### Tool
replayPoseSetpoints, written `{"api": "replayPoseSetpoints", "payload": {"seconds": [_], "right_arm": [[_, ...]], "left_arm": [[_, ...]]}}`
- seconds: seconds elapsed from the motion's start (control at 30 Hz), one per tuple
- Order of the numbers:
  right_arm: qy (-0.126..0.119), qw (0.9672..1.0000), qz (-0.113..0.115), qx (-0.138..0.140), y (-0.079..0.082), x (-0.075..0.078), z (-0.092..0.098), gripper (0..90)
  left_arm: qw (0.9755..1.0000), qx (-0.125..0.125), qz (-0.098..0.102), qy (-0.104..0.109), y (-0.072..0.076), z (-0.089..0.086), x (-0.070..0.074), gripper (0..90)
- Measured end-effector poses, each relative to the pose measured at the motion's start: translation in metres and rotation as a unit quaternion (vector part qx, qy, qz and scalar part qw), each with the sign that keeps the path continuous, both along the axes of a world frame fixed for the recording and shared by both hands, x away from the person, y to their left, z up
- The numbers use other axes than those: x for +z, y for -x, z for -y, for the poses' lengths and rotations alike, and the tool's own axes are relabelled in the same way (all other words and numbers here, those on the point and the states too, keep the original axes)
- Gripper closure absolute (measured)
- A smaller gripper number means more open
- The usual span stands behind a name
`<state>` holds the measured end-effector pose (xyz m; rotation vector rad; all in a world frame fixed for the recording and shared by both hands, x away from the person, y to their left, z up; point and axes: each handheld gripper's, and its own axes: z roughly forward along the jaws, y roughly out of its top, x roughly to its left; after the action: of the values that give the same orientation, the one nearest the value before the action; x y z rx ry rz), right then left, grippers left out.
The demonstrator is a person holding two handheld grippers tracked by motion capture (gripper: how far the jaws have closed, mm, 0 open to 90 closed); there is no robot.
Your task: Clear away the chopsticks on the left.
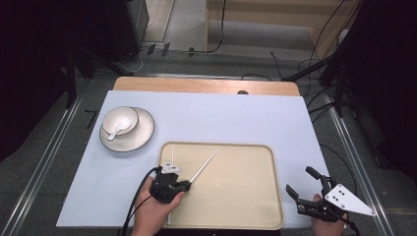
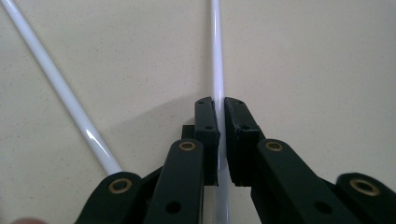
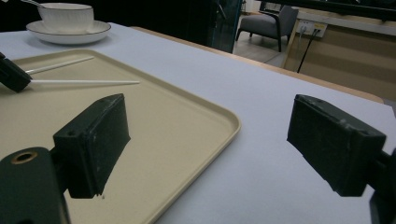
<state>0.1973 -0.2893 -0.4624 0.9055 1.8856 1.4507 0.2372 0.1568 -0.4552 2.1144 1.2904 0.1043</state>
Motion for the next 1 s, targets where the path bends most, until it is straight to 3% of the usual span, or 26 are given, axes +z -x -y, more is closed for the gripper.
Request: {"api": "replayPoseSetpoints", "payload": {"seconds": [0.13, 0.3, 0.4, 0.47, 0.57, 0.63, 0.7, 1.0], "right_arm": [[0.001, 1.0000, 0.000, 0.000, 0.000, 0.000, 0.000, 13.2], [0.000, 1.0000, 0.002, 0.000, 0.000, 0.000, 0.000, 13.2], [0.000, 1.0000, 0.002, -0.001, 0.000, 0.000, 0.000, 13.2], [-0.001, 1.0000, 0.002, -0.001, 0.000, 0.000, 0.000, 13.2], [-0.001, 1.0000, 0.001, 0.000, 0.000, 0.000, 0.000, 13.2], [0.001, 1.0000, 0.001, 0.000, 0.000, 0.000, 0.000, 13.2], [0.002, 1.0000, 0.003, -0.001, 0.000, 0.000, -0.001, 13.2], [0.002, 1.0000, 0.000, 0.000, 0.000, 0.000, -0.002, 13.2]], "left_arm": [[1.0000, -0.001, -0.001, 0.008, 0.000, 0.001, 0.000, 81.4], [0.9999, 0.001, 0.005, 0.016, 0.000, -0.004, 0.002, 71.1], [0.9999, 0.006, 0.004, 0.015, 0.000, -0.010, 0.003, 73.2], [0.9999, 0.007, 0.001, 0.012, 0.002, -0.014, 0.003, 83.9], [1.0000, 0.005, -0.004, 0.001, 0.005, -0.020, 0.004, 89.6], [0.9999, 0.015, -0.002, -0.006, 0.007, -0.028, 0.002, 90.0], [0.9997, 0.025, -0.004, 0.004, 0.008, -0.036, 0.001, 90.0], [0.9989, 0.047, -0.002, 0.003, 0.011, -0.057, 0.002, 90.0]]}}
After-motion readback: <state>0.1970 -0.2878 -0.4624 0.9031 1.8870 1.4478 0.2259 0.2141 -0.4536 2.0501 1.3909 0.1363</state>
